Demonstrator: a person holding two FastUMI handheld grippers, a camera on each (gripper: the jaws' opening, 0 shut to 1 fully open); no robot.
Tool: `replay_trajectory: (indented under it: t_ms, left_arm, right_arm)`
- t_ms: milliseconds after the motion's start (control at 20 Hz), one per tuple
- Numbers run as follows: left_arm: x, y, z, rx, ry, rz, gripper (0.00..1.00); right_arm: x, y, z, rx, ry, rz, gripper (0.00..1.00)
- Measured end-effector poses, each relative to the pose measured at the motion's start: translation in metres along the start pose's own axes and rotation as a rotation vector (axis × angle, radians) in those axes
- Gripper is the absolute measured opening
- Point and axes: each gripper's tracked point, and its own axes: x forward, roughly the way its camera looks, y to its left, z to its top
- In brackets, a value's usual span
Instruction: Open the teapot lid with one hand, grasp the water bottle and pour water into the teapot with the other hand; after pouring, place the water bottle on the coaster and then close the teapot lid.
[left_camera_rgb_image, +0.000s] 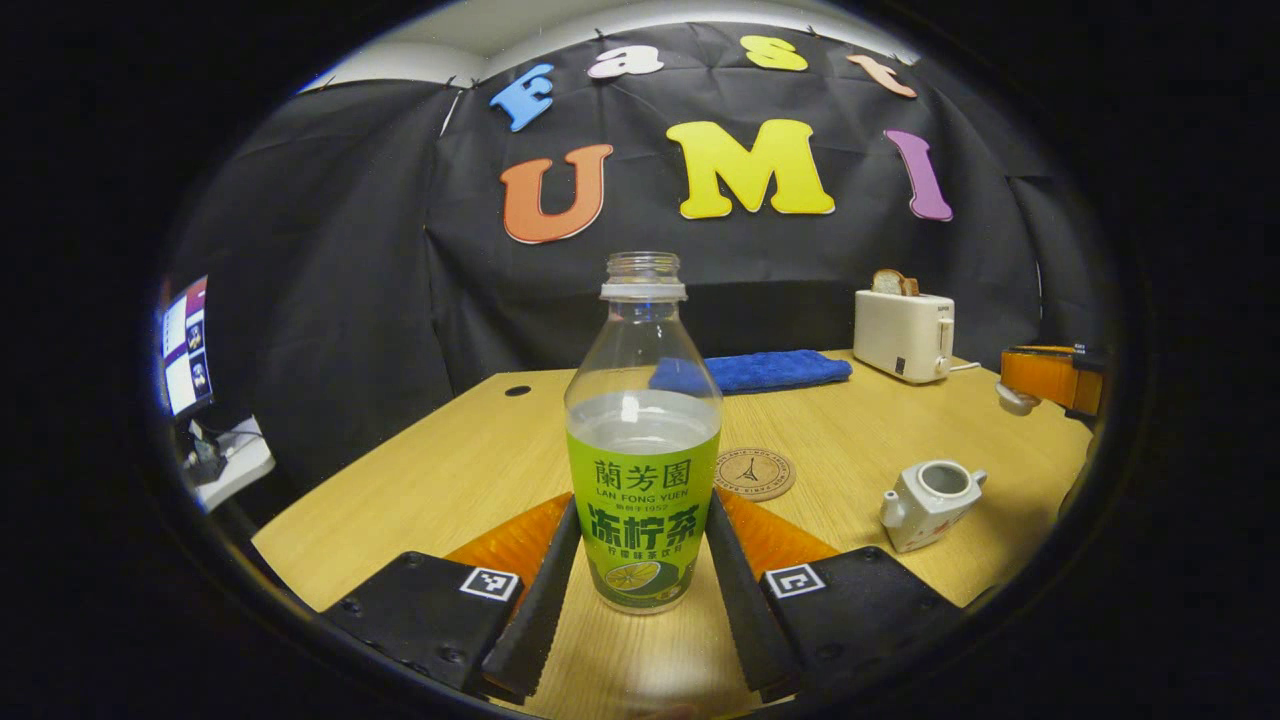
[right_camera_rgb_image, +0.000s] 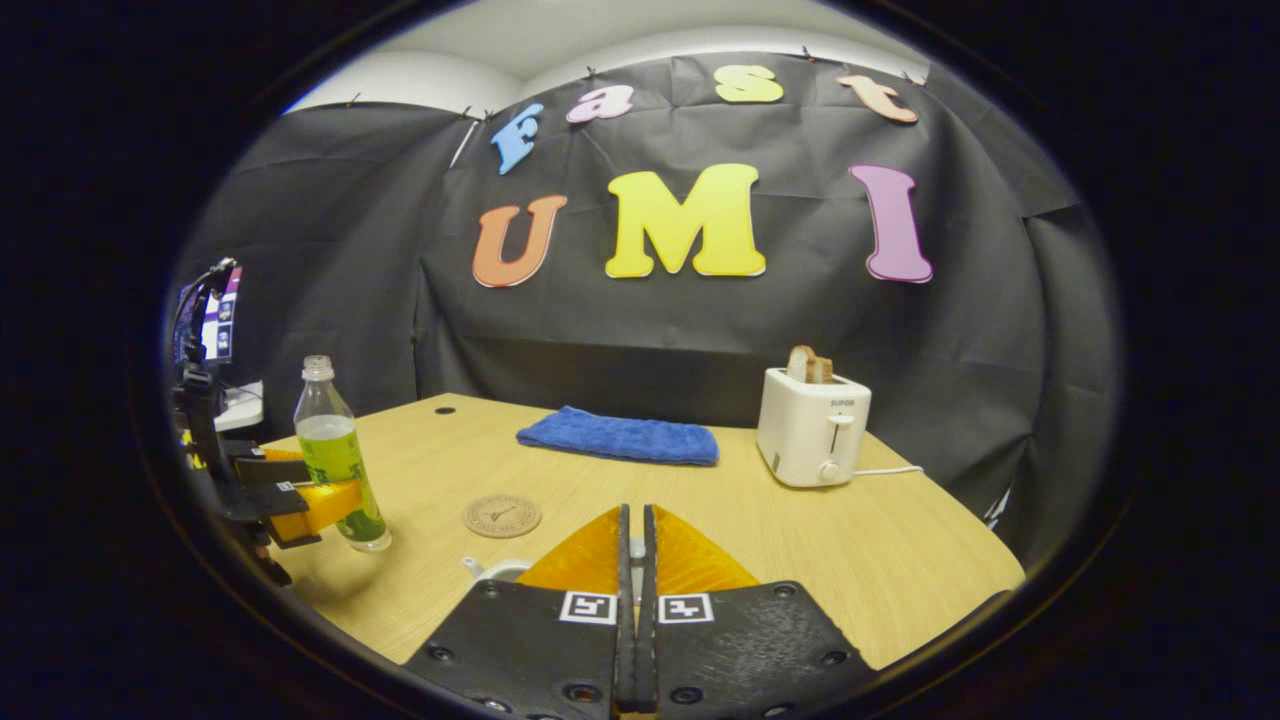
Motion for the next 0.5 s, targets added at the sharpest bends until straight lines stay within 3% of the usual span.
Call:
replay_trajectory:
  t_ms: [250, 500]
  left_arm:
    - [-0.01, 0.0, 0.021, 0.282, -0.024, 0.055, 0.73]
    - [-0.015, -0.019, 0.025, 0.587, -0.034, 0.064, 0.72]
  right_arm:
    - [-0.004, -0.022, 0.0, 0.001, 0.003, -0.012, 0.0]
    - [-0.008, -0.042, -0.003, -0.006, 0.009, -0.017, 0.0]
